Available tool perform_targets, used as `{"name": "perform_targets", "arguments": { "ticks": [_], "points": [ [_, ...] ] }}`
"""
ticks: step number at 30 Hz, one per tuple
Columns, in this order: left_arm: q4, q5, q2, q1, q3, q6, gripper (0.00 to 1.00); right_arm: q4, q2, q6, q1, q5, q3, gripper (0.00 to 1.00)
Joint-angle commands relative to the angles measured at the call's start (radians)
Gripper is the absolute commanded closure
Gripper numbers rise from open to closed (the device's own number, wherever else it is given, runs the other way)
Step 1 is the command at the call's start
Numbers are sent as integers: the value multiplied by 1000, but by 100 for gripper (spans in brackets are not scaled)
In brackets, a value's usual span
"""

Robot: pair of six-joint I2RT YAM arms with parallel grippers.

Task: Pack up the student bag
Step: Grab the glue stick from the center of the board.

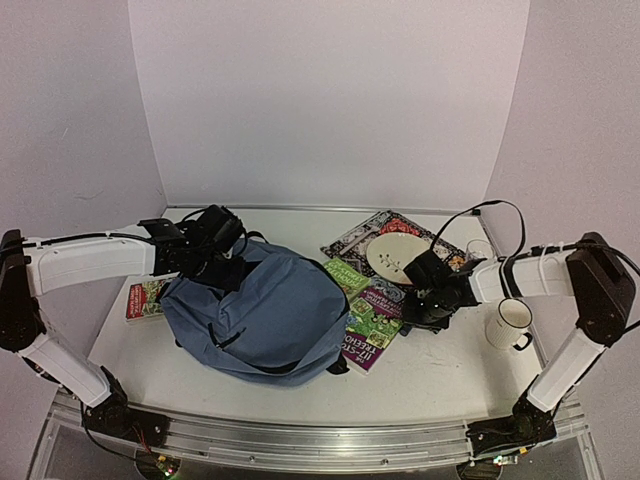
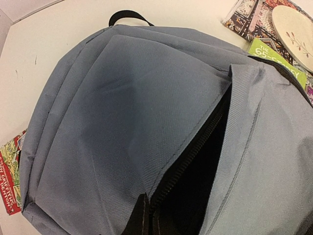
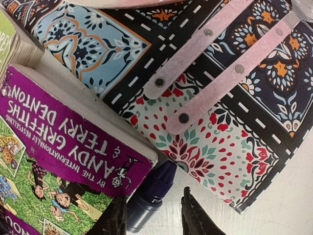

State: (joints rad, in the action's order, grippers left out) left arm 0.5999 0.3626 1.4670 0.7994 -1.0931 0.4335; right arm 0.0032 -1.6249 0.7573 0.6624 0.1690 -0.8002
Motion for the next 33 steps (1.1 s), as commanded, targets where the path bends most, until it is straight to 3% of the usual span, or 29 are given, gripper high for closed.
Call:
{"name": "perform_targets", "arguments": {
  "ticks": [1, 7, 12, 19, 25, 33],
  "points": [
    [-23, 33, -22, -3, -49, -13, 100, -156, -28, -3, 2, -32, 76, 64],
    [-23, 35, -21, -3, -43, -5, 100, -148, 24, -26, 2, -51, 90, 64],
    [-25, 33, -14, -3, -47, -1, 100, -138, 68, -52, 2, -67, 68, 59],
    [-25, 21, -14, -3, -49, 3, 100, -122, 0, -80, 2, -54, 44, 62],
    [-23, -16, -35, -3, -43, -6, 100, -112, -5, -89, 2, -70, 40, 79],
    [-15, -149, -60, -3, -103, -33, 100, -209, 174, -113, 9, -127, -19, 99]
  ]
}}
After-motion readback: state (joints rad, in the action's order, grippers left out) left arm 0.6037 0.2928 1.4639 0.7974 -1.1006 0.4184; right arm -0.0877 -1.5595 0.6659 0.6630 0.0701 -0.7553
